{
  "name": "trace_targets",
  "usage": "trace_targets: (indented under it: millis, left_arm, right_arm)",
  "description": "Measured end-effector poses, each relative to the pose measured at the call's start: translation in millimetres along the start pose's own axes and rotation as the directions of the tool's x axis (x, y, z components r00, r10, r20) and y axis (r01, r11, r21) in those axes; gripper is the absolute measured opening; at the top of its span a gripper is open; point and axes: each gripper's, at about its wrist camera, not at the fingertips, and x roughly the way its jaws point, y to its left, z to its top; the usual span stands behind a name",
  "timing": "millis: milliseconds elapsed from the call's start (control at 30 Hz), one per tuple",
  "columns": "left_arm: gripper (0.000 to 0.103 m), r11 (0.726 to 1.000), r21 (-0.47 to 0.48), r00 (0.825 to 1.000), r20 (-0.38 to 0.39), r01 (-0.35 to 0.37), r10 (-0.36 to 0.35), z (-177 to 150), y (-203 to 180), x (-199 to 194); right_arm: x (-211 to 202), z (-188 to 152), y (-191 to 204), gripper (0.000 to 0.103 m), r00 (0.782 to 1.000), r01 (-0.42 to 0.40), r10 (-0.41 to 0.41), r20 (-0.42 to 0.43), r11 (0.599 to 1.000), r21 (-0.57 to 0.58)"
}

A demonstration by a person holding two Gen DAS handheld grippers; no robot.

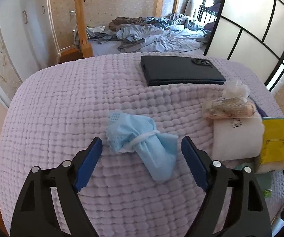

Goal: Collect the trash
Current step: 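Grasp the blue mask with the left gripper while the right grasps the white tape roll, then carry the blue mask and white tape roll with both grippers over the bin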

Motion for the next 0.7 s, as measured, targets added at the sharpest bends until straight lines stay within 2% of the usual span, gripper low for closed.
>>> trace_targets:
  millis: [67, 133, 233, 400, 700]
  left_arm:
    - [0.08, 1.0, 0.005, 1.0, 0.011, -0.005, 0.005, -1, 1, 0]
    - [0.061, 0.999, 0.026, 0.999, 0.02, -0.032, 0.032, -2, -1, -1]
    - [0.052, 0.999, 0.024, 0.999, 0.029, -0.024, 0.023, -4, 2, -4]
    - [0.046, 1.0, -0.007, 0.999, 0.05, -0.021, 0.021, -7, 10, -14]
    - [0.045, 1.0, -0.03, 0.997, 0.078, 0.007, -0.004, -24, 12, -46]
  right_arm:
    - [-2, 0, -4, 0.032, 1.0, -0.005, 0.005, 0.007, 1.0, 0.013]
    - [-4, -1, -5, 0.024, 1.0, -0.005, 0.005, 0.011, 1.0, 0.013]
    - [-10, -1, -5, 0.02, 1.0, 0.008, -0.008, 0.028, 1.0, -0.01]
    - [-21, 2, -1, 0.018, 0.998, 0.023, -0.021, 0.056, 0.999, -0.034]
    - [-38, 5, 5, 0.018, 0.997, -0.015, 0.019, 0.07, 0.999, -0.048]
